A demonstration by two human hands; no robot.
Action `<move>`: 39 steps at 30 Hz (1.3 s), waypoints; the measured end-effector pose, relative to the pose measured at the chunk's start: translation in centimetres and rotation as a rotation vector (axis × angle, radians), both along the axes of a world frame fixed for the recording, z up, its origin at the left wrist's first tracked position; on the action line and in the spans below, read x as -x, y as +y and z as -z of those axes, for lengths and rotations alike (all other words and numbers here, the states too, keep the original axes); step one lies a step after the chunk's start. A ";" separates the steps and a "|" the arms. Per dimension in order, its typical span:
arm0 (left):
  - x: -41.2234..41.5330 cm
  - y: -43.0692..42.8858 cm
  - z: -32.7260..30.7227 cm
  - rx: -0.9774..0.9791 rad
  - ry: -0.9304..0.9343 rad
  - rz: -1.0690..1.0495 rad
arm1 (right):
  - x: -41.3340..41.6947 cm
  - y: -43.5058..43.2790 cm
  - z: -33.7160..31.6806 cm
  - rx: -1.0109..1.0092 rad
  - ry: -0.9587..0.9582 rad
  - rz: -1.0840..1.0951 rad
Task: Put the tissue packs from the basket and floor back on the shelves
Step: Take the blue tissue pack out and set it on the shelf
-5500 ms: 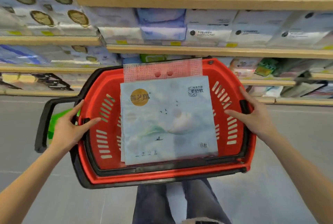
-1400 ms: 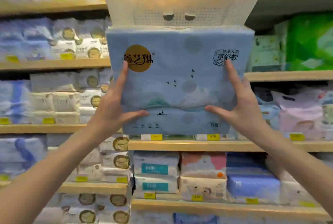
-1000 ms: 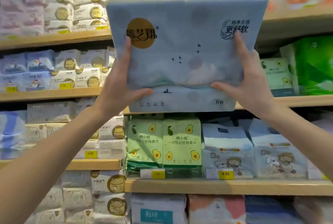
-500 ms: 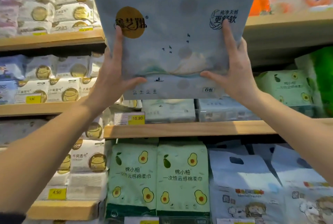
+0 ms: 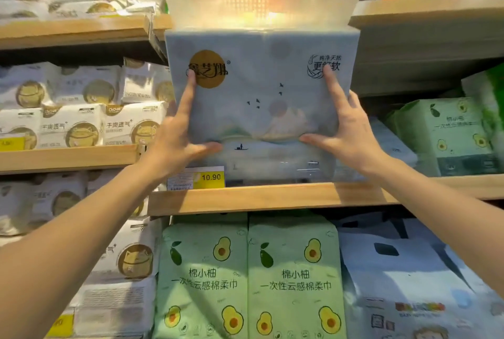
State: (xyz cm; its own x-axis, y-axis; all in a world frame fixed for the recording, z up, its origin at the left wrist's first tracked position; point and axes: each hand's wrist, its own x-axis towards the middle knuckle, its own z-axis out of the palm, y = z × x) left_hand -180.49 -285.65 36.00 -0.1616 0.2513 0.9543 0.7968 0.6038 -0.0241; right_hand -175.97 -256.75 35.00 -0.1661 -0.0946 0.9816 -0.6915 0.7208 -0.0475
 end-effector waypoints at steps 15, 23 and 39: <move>3.8 0.4 -1.3 0.100 -0.263 -0.109 | 4.7 1.3 -2.3 -0.084 -0.235 0.200; 5.3 0.5 -2.6 0.171 -0.414 -0.309 | 5.4 2.3 -3.5 -0.204 -0.419 0.324; 6.4 1.8 -2.9 0.150 -0.606 -0.470 | 8.3 2.8 -4.2 -0.248 -0.539 0.407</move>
State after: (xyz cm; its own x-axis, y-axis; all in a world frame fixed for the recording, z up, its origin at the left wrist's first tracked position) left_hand -186.87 -283.87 38.86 -0.7649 0.1469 0.6271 0.3587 0.9059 0.2253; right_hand -184.22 -253.93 39.24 -0.6908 -0.1317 0.7110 -0.2924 0.9502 -0.1081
